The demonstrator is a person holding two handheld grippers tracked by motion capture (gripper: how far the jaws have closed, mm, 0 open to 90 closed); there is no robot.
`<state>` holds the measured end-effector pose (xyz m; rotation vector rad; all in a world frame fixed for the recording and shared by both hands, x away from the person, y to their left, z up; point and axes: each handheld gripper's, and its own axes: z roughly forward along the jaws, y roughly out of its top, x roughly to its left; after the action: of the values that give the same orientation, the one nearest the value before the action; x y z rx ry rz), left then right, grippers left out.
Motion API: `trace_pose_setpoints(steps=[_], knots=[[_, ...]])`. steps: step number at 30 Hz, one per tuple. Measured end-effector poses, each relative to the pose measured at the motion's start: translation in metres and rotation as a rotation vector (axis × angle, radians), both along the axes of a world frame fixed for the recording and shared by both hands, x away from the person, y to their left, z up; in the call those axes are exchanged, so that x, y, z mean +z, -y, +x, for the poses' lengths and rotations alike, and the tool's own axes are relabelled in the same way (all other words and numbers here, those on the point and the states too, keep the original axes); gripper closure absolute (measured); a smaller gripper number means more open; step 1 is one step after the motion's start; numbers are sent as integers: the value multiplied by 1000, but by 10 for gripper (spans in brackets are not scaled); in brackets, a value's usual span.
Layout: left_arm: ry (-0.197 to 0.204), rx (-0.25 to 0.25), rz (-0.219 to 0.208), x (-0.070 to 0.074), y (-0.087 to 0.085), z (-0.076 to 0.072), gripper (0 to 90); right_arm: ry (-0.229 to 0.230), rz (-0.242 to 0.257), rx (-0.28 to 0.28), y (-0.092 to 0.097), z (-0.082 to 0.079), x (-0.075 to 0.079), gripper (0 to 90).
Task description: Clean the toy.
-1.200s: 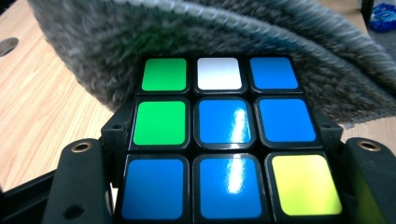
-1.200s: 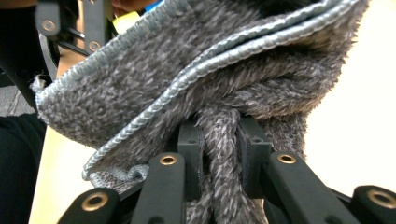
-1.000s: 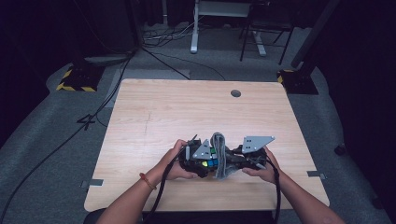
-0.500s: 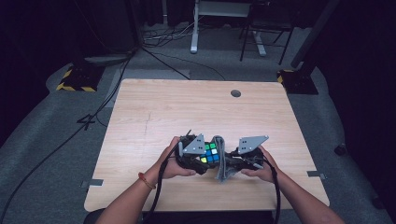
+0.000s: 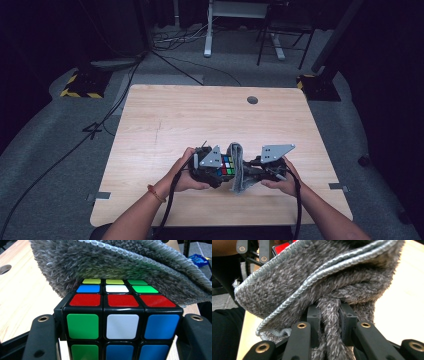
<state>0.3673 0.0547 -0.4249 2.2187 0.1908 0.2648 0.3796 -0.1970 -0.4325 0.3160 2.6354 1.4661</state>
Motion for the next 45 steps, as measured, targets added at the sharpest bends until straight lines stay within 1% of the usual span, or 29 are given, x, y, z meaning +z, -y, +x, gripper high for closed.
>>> trace_pose_setpoints(steps=[3, 6, 8, 9, 11, 12, 13, 14, 16, 18, 21, 22, 25, 26, 27, 28, 29, 30, 32, 33, 34, 35, 36, 37, 39, 42, 44, 45], knots=[[7, 5, -2, 1, 1, 0, 330, 9, 5, -13, 1, 0, 3, 748], [9, 8, -9, 1, 1, -1, 331, 25, -9, -22, 0, -2, 4, 747], [-3, -10, -45, 4, 0, -2, 332, 15, -6, -19, -1, -1, 2, 747], [4, -15, -51, 5, 1, -3, 332, 2, -11, -15, -2, 0, -1, 747], [20, -12, -52, 8, 2, -5, 332, -15, -45, 0, -7, 1, -9, 747], [18, -14, -54, 9, 2, -5, 332, -32, -55, 13, -11, 1, -13, 747], [25, -16, -44, 9, 3, -5, 332, -46, -55, 36, -14, 0, -17, 747], [32, -17, -33, 8, 2, -4, 332, -44, -63, 45, -16, -1, -18, 747], [22, -21, -33, 7, 0, -3, 332, -37, -71, 52, -16, -3, -16, 747], [23, -8, -11, 5, -1, -2, 331, -37, -49, 46, -13, -2, -13, 747], [11, -8, -20, 3, -1, -1, 331, -27, -3, 24, -3, 0, -3, 747], [11, -6, -15, 3, -1, -1, 331, -22, 14, 14, 0, 0, -1, 747], [14, -4, -19, 3, 1, -2, 332, -13, 20, -2, 2, 1, 1, 747], [15, -8, -27, 3, 2, -3, 332, -12, 17, -9, 1, 1, 0, 747], [-1, -30, -61, 5, 1, -3, 332, -16, 15, -12, 0, 2, -2, 747], [-5, -42, -79, 6, 2, -4, 332, -35, 5, -3, -3, 3, -7, 747], [9, -40, -71, 9, 3, -6, 332, -43, -14, 6, -7, 2, -12, 747], [30, -32, -49, 9, 5, -7, 332, -43, -37, 20, -11, 1, -16, 747], [35, -33, -24, 8, 6, -6, 332, -42, -64, 39, -17, -2, -19, 747], [37, -26, -20, 6, 5, -5, 332, -40, -74, 40, -18, -2, -20, 747], [42, -12, -6, 4, 4, -4, 332, -39, -77, 38, -17, -2, -20, 747], [39, -3, -1, 3, 3, -4, 332, -34, -77, 34, -16, -2, -18, 746], [31, 3, -3, 3, 1, -3, 332, -31, -65, 32, -13, -2, -16, 746], [29, 1, -11, 2, 1, -2, 332, -25, -40, 27, -8, -2, -12, 745], [27, 4, 1, 1, 1, -1, 332, -13, -11, 10, -2, -1, -5, 745], [15, 6, 16, -2, 1, 1, 331, 0, 8, -12, 2, 0, -1, 745], [-21, 6, 19, -6, 1, 4, 331, 7, 15, -22, 4, 1, 1, 745], [-32, 0, 25, -9, 2, 5, 331, 10, 27, -26, 6, 1, 2, 744]])
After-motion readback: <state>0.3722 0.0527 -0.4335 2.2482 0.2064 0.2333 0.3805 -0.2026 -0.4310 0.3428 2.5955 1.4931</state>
